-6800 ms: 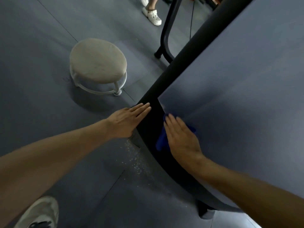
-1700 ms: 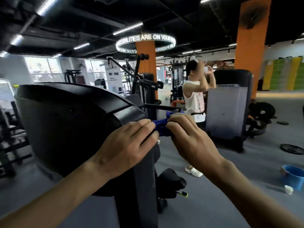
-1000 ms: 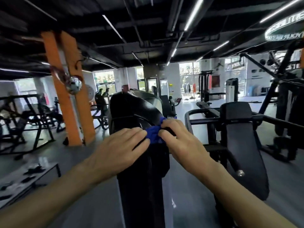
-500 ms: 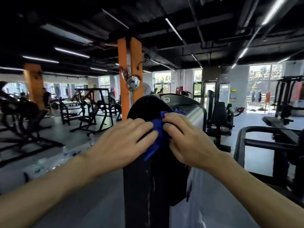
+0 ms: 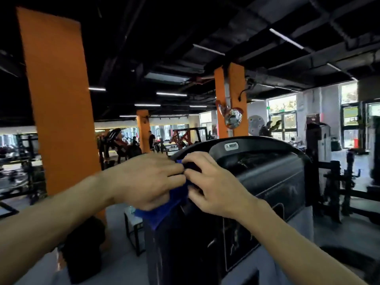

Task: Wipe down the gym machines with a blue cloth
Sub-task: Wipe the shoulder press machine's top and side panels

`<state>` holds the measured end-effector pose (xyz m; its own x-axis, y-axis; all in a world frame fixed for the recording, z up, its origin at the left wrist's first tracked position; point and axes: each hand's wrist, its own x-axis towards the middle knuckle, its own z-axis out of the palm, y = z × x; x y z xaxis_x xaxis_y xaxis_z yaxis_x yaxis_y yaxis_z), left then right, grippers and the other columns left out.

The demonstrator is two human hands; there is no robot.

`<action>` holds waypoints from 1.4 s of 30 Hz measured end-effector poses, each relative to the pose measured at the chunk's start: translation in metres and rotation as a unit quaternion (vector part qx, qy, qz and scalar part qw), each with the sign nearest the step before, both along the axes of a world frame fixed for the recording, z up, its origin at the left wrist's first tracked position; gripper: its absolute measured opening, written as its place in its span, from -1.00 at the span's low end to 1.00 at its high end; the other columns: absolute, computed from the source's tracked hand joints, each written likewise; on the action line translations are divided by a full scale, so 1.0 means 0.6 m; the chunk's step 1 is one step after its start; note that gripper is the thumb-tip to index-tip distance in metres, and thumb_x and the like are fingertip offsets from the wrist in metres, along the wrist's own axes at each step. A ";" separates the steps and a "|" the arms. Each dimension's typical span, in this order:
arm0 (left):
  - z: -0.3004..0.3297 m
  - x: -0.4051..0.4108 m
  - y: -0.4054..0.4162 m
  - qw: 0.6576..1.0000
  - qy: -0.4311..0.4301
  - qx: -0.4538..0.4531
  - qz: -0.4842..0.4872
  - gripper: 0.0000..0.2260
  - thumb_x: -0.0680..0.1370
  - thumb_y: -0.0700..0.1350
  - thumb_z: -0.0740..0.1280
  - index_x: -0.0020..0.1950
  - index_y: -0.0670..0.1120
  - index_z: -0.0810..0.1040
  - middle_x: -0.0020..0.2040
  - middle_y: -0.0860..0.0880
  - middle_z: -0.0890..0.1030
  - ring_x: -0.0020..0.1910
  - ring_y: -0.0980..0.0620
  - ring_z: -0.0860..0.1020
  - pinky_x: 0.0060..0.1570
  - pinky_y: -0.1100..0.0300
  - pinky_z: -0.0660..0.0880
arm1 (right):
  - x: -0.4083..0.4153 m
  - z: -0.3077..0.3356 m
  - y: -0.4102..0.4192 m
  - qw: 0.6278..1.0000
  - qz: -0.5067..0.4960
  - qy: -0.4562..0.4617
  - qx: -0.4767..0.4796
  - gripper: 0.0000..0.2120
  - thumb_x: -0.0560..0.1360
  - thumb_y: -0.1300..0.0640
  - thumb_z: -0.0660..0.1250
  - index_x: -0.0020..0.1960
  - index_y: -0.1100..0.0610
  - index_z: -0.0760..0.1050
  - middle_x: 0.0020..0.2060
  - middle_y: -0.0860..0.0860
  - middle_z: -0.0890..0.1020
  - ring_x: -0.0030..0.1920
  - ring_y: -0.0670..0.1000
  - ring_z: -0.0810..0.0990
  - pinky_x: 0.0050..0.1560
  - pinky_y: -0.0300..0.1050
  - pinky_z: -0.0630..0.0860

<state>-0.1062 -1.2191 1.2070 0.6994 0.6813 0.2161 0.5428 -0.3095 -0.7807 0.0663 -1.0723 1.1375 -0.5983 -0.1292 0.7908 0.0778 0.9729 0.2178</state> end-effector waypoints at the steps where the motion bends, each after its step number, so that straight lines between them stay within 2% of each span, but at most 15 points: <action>1: -0.005 0.010 0.007 0.999 -0.034 0.018 0.021 -0.83 0.47 -0.05 0.30 0.02 -0.07 0.49 -0.08 -0.01 0.52 -0.18 -0.02 0.46 -0.14 0.13 0.45 | 0.007 0.004 0.015 1.000 0.003 0.009 -0.017 -0.77 0.55 0.13 0.29 0.15 0.17 0.60 0.32 0.09 0.46 0.42 0.09 0.37 0.12 0.04 0.60; 5: -0.057 0.030 0.036 0.974 -0.191 0.090 0.078 -0.73 0.52 -0.04 0.23 0.18 -0.08 0.51 0.09 -0.05 0.56 -0.08 0.01 0.53 -0.06 0.28 0.42 | 0.024 -0.002 0.057 0.997 -0.008 0.041 -0.068 -0.71 0.58 0.11 0.40 0.29 0.02 0.61 0.32 0.07 0.49 0.37 0.11 0.41 0.19 0.06 0.59; 9: -0.124 0.055 0.036 0.923 -0.333 0.155 0.116 -0.69 0.59 -0.06 0.20 0.28 -0.13 0.48 0.23 -0.09 0.48 0.06 -0.05 0.56 -0.05 0.11 0.59 | 0.021 -0.033 0.039 0.991 -0.018 0.047 -0.124 -0.63 0.59 0.17 0.35 0.38 0.09 0.56 0.37 0.15 0.48 0.40 0.17 0.41 0.33 0.13 0.50; 12: -0.145 0.074 0.017 0.912 -0.352 0.152 0.147 -0.66 0.61 -0.06 0.21 0.32 -0.17 0.52 0.24 -0.12 0.52 0.20 -0.05 0.53 0.14 0.11 0.57 | 0.024 -0.046 0.000 0.987 -0.026 0.013 -0.158 -0.48 0.62 -0.07 0.10 0.49 0.14 0.45 0.52 0.18 0.33 0.57 0.18 0.20 0.57 0.12 0.24; 14: -0.149 0.078 0.002 0.899 -0.388 0.142 0.144 -0.70 0.62 -0.09 0.25 0.33 -0.14 0.49 0.22 -0.07 0.55 0.23 -0.01 0.51 0.20 0.15 0.51 | 0.022 -0.049 -0.030 0.984 -0.036 -0.015 -0.174 -0.31 0.57 -0.27 -0.05 0.54 0.08 0.39 0.58 0.16 0.24 0.63 0.16 0.03 0.60 0.08 0.11; 18: -0.152 0.077 -0.030 0.847 -0.496 0.122 0.148 -0.76 0.64 -0.21 0.35 0.30 -0.13 0.46 0.18 0.07 0.46 0.16 0.11 0.46 0.12 0.31 0.39 | 0.004 -0.052 -0.072 0.982 -0.071 -0.045 -0.167 -0.23 0.53 -0.43 -0.13 0.52 -0.03 0.39 0.61 0.10 0.18 0.65 0.11 -0.08 0.57 0.07 0.12; 21: -0.156 0.066 -0.050 0.855 -0.486 0.097 0.152 -0.80 0.63 -0.25 0.35 0.25 -0.15 0.47 0.16 0.01 0.47 0.08 0.08 0.48 0.06 0.26 0.43 | 0.001 -0.051 -0.079 0.982 -0.051 -0.049 -0.176 -0.38 0.56 -0.33 0.09 0.44 0.01 0.49 0.57 0.07 0.27 0.64 0.10 -0.01 0.55 0.09 0.16; 25: -0.159 0.053 -0.069 0.883 -0.443 0.065 0.140 -0.78 0.62 -0.30 0.35 0.25 -0.16 0.46 0.14 0.05 0.42 0.05 0.19 0.38 0.02 0.30 0.40 | -0.008 -0.061 -0.082 0.987 -0.022 -0.027 -0.158 -0.59 0.49 0.00 0.51 0.25 0.16 0.58 0.45 0.11 0.42 0.57 0.13 0.20 0.49 0.12 0.32; 29: -0.153 0.048 -0.077 0.915 -0.372 0.086 0.129 -0.58 0.52 -0.22 0.46 0.34 -0.20 0.44 0.31 -0.10 0.47 0.30 0.02 0.42 0.16 0.24 0.46 | 0.000 -0.065 -0.102 0.984 0.020 -0.037 -0.171 -0.68 0.47 0.30 0.48 0.19 0.18 0.51 0.40 0.01 0.40 0.36 0.04 0.42 0.30 -0.10 0.45; 31: -0.148 0.045 -0.076 0.924 -0.343 0.113 0.123 -0.46 0.49 -0.13 0.50 0.41 -0.23 0.43 0.40 -0.15 0.46 0.44 -0.09 0.38 0.39 0.14 0.41 | 0.009 -0.067 -0.110 0.985 0.047 -0.019 -0.166 -0.72 0.50 0.35 0.41 0.12 0.12 0.45 0.34 -0.06 0.38 0.16 0.06 0.53 0.11 -0.06 0.51; 33: -0.140 0.041 -0.073 0.932 -0.317 0.121 0.127 -0.44 0.48 -0.10 0.53 0.41 -0.24 0.45 0.42 -0.16 0.47 0.47 -0.13 0.37 0.49 0.07 0.34 | 0.015 -0.069 -0.112 0.986 0.074 -0.003 -0.151 -0.70 0.52 0.35 0.39 0.12 0.07 0.39 0.30 -0.10 0.37 0.05 0.06 0.55 0.01 0.04 0.55; 34: -0.136 0.041 -0.072 0.933 -0.315 0.114 0.134 -0.46 0.47 -0.14 0.55 0.37 -0.24 0.47 0.37 -0.17 0.51 0.44 -0.15 0.39 0.44 0.07 0.37 | 0.016 -0.070 -0.110 0.986 0.083 0.001 -0.146 -0.67 0.53 0.34 0.39 0.14 0.04 0.36 0.29 -0.11 0.38 0.04 0.07 0.55 -0.01 0.07 0.56; 36: -0.130 0.045 -0.072 0.926 -0.334 0.106 0.144 -0.50 0.38 -0.30 0.54 0.28 -0.22 0.50 0.23 -0.17 0.57 0.28 -0.18 0.51 0.17 0.14 0.43 | 0.018 -0.069 -0.108 0.989 0.076 0.011 -0.129 -0.60 0.51 0.30 0.41 0.22 0.02 0.33 0.28 -0.09 0.42 0.10 0.07 0.55 0.01 0.08 0.56; 39: -0.117 0.056 -0.071 0.931 -0.298 0.160 0.139 -0.51 0.23 -0.41 0.53 0.10 -0.21 0.49 0.03 -0.15 0.55 0.01 -0.16 0.51 -0.23 0.21 0.26 | 0.018 -0.062 -0.109 0.998 0.010 0.056 -0.041 -0.45 0.47 0.20 0.49 0.37 0.09 0.33 0.27 0.02 0.52 0.18 0.07 0.54 0.18 0.00 0.47; 42: -0.112 0.056 -0.055 0.929 -0.269 0.238 0.094 -0.66 0.37 -0.45 0.45 0.04 -0.20 0.46 -0.02 -0.19 0.50 -0.02 -0.13 0.38 -0.35 0.13 0.29 | 0.014 -0.049 -0.110 0.992 -0.040 0.118 0.014 -0.50 0.48 0.20 0.46 0.36 0.17 0.38 0.16 0.07 0.57 0.11 0.09 0.54 0.12 0.02 0.41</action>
<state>-0.0725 -1.2521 1.1397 0.2825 0.5180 0.8074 0.9031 0.1402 -0.4059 0.0745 -1.1381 1.1082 -0.4069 -0.1131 0.9065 0.2057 0.9555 0.2116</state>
